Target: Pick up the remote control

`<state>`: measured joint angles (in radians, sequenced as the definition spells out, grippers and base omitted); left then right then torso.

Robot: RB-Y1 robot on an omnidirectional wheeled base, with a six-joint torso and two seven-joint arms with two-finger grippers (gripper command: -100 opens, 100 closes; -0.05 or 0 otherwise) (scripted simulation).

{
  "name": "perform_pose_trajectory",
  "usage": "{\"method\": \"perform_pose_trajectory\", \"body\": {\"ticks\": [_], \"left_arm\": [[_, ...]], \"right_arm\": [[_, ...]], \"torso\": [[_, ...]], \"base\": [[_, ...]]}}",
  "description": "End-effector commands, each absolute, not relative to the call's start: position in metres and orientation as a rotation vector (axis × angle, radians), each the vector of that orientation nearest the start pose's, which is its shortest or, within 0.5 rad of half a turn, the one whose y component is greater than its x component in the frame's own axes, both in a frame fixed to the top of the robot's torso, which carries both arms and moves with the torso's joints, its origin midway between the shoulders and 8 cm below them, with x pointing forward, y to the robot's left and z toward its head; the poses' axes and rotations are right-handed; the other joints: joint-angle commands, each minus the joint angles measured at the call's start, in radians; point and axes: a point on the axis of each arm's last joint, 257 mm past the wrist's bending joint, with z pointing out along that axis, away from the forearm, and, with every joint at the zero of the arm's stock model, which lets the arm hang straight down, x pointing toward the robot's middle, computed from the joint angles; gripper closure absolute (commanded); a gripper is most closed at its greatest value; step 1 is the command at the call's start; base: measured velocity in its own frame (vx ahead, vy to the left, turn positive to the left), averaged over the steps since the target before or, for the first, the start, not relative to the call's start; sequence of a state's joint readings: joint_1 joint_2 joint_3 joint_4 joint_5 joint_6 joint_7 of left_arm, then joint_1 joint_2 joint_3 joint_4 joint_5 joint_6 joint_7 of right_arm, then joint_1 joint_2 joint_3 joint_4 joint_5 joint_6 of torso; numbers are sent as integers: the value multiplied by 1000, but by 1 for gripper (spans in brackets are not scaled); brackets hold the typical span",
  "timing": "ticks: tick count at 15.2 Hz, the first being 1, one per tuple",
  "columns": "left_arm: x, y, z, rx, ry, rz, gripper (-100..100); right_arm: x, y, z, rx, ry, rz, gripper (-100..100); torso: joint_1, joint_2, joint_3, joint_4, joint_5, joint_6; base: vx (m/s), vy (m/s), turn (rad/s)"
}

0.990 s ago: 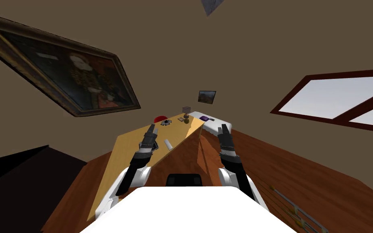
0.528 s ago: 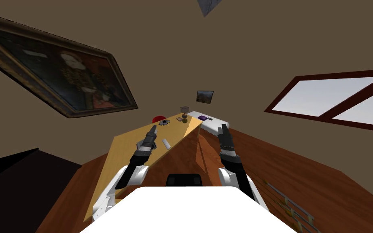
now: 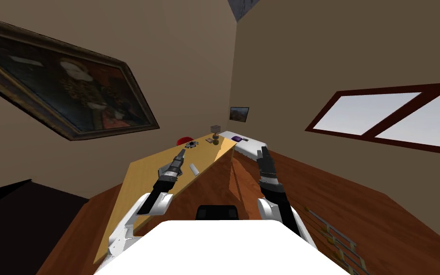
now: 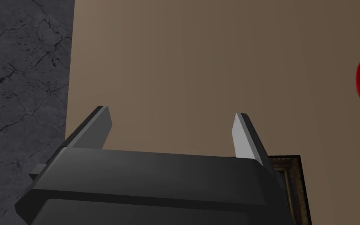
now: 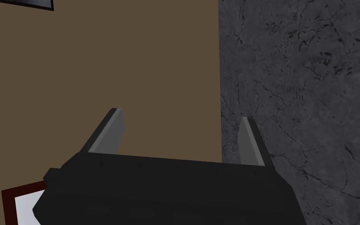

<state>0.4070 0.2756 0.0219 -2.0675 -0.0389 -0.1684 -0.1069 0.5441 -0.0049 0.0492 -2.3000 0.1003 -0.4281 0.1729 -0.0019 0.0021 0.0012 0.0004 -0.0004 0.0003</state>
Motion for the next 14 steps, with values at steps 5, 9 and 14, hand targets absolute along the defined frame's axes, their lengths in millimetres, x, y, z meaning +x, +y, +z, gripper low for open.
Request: {"method": "perform_pose_trajectory", "body": {"ticks": [5,9,14], "left_arm": [[437,323,-144,-765,1283,-867,-100],[441,338,-165,-812,1344,-805,-100],[445,364,-196,-872,1432,-703,-100]], "right_arm": [[352,-258,4,595,780,1091,0],[352,-258,4,595,780,1091,0],[352,-258,4,595,780,1091,0]], "torso": [[0,0,0,0,0,0],[0,-1,0,0,0,0],[1,-1,-1,0,0,0]], "base": [[-23,-30,-68],[-18,-29,-74],[-10,-22,-93]]}}
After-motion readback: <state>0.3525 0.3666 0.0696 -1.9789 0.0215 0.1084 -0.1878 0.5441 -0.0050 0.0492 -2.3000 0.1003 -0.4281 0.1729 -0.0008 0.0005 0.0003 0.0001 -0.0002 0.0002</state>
